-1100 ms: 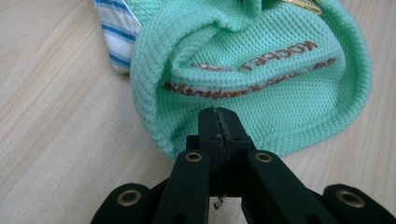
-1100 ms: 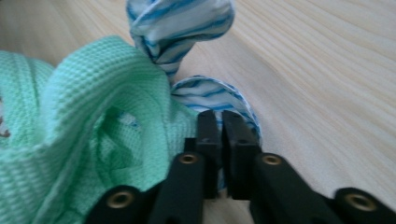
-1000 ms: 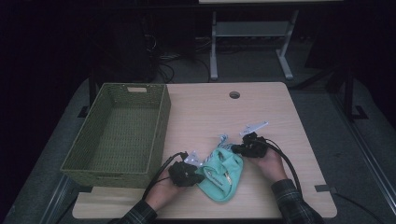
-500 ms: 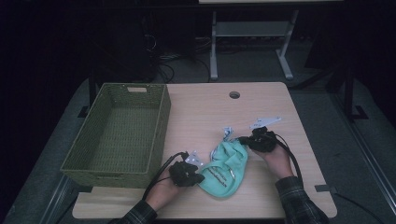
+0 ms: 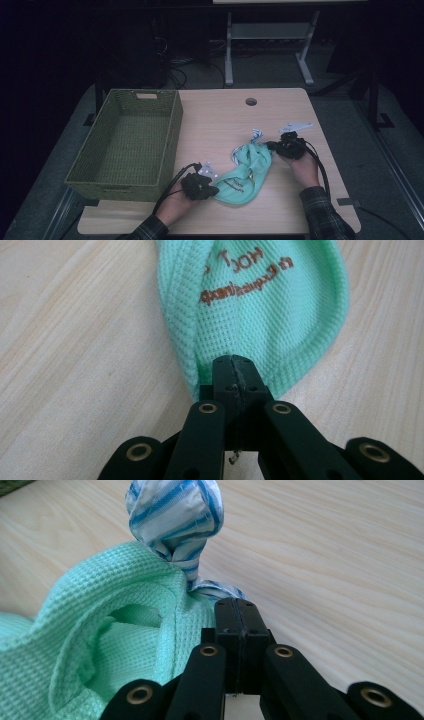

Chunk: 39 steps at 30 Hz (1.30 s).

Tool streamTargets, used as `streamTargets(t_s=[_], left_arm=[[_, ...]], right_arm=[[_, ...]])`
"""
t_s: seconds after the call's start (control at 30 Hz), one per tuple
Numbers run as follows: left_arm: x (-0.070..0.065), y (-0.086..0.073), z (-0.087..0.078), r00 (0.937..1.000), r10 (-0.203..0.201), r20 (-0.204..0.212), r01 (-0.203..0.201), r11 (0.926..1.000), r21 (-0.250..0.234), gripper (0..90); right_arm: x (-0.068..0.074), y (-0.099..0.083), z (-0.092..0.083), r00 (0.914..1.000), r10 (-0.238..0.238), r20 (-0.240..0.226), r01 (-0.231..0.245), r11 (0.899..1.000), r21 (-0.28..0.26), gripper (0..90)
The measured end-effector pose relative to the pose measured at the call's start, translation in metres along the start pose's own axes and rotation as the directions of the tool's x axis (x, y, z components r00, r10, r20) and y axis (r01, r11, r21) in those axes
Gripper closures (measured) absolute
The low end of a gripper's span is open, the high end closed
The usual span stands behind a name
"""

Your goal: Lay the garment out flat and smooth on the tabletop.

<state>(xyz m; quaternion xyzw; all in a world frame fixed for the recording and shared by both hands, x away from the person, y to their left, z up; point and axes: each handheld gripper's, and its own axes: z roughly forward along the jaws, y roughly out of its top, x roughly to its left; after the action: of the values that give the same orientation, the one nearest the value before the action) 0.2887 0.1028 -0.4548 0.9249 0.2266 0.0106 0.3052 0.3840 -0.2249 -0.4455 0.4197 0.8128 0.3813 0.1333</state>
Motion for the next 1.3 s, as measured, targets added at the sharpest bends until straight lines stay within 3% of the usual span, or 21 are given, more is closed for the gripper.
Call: streamTargets(t_s=[0.2, 0.37, 0.53, 0.7, 0.83, 0.97, 1.17, 1.23, 1.3], left_arm=[[0.0, 0.0, 0.0, 1.0, -0.003, 0.0, 0.003, 1.0, -0.002, 89.5], [0.0, 0.001, 0.0, 1.0, -0.001, -0.007, 0.001, 0.9999, -0.011, 86.1], [-0.004, 0.007, -0.01, 1.0, -0.003, -0.001, 0.003, 0.9963, -0.086, 79.9], [-0.007, 0.016, -0.017, 0.9992, 0.014, -0.038, -0.019, 0.9898, -0.141, 74.6], [0.0, 0.028, -0.012, 0.9952, 0.036, -0.091, -0.048, 0.9894, -0.137, 68.0], [0.008, 0.039, 0.001, 0.9943, 0.029, -0.103, -0.043, 0.9904, -0.131, 62.5], [0.011, 0.053, 0.021, 0.9917, 0.071, -0.107, -0.081, 0.9925, -0.091, 60.6], [0.01, 0.055, 0.027, 0.9911, 0.083, -0.104, -0.092, 0.9926, -0.08, 63.3], [0.01, 0.057, 0.03, 0.9904, 0.095, -0.1, -0.102, 0.9927, -0.065, 74.6]], right_arm=[[-0.008, -0.006, 0.004, 0.9993, 0.018, 0.033, -0.018, 1.0, 0.023, 90.0], [-0.008, -0.01, 0.007, 0.9996, 0.024, 0.018, -0.024, 0.999, 0.027, 88.7], [-0.002, -0.006, 0.001, 1.0, 0.006, 0.004, -0.006, 1.0, 0.0, 80.0], [0.0, -0.004, -0.005, 1.0, 0.002, -0.007, -0.002, 1.0, -0.025, 75.2], [0.0, -0.003, -0.007, 0.9996, -0.02, -0.018, 0.019, 0.999, -0.026, 73.9], [0.0, -0.005, -0.002, 0.9996, -0.002, -0.028, 0.002, 1.0, 0.002, 70.5], [-0.001, -0.007, 0.006, 0.9996, 0.005, -0.029, -0.004, 1.0, 0.027, 65.0], [-0.001, -0.009, 0.01, 0.9995, 0.007, -0.032, -0.005, 0.999, 0.041, 65.7], [-0.002, -0.01, 0.013, 0.9993, -0.006, -0.037, 0.008, 0.998, 0.054, 71.7]])
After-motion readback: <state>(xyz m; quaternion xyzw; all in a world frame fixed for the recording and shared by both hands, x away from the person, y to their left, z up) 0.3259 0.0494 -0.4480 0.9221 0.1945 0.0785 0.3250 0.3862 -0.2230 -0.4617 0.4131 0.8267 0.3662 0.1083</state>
